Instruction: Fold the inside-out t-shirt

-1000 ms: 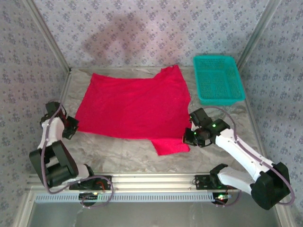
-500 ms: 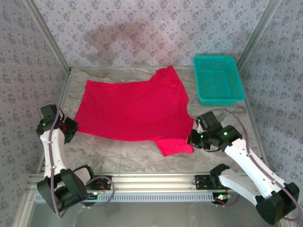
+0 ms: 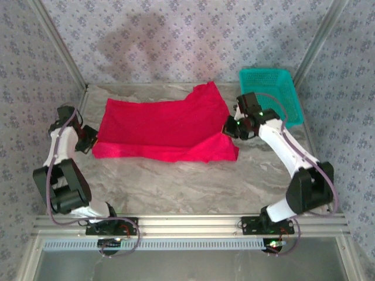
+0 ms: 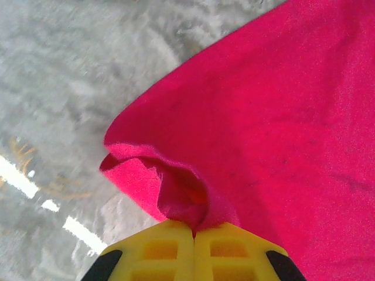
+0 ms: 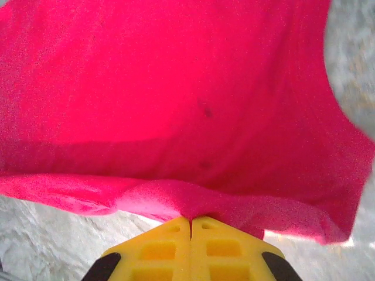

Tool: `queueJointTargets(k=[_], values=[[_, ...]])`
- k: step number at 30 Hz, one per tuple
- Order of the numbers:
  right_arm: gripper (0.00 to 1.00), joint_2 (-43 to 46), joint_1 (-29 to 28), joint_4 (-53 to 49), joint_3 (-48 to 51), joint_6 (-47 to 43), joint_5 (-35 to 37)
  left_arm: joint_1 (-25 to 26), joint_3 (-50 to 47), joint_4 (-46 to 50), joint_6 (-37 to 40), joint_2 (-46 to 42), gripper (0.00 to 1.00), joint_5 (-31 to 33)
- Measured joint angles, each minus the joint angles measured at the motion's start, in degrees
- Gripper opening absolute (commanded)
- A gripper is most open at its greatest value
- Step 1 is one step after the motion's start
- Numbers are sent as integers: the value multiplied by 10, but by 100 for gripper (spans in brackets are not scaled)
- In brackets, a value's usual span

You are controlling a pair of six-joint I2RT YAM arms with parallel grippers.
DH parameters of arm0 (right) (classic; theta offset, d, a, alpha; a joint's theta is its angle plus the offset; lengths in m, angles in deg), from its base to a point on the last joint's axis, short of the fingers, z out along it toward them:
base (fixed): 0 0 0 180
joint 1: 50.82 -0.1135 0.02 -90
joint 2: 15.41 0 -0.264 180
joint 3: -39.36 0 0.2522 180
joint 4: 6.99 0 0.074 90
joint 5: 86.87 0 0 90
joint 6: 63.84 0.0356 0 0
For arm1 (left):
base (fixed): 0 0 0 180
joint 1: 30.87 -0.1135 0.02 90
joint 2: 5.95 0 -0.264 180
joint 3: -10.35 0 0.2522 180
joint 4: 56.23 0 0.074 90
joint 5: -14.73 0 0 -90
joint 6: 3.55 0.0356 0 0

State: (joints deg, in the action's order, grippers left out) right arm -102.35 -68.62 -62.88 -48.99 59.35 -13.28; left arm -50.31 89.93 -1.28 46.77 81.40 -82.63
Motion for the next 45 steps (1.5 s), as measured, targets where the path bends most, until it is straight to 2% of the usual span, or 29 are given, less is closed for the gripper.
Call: queueJointTargets(k=[9,23,25,26,27,29,32,35,41,45], values=[[0,-153,12,-5,-151,-31,-4,28,133,-4,0,152,0,14],[2,-276,34,-45,-282,-43,-11,45,243,30,7,268,0,23],[25,-296,37,-49,-303,-38,-15,49,259,38,9,283,12,23],[36,-308,40,-52,-317,-33,-17,50,271,44,14,293,22,24],[42,-320,42,-55,-333,-29,-19,50,286,50,17,304,29,24],[49,-346,47,-64,-373,-26,-23,50,320,63,22,325,35,25],[51,-369,49,-78,-416,-33,-18,50,334,71,26,326,36,32],[52,-348,43,-84,-388,-41,-7,50,281,58,26,281,35,36],[51,-225,1,-48,-177,-40,1,50,75,-3,8,122,32,-21],[50,-211,-27,-10,-102,-30,-12,52,14,-54,-7,119,29,-75]])
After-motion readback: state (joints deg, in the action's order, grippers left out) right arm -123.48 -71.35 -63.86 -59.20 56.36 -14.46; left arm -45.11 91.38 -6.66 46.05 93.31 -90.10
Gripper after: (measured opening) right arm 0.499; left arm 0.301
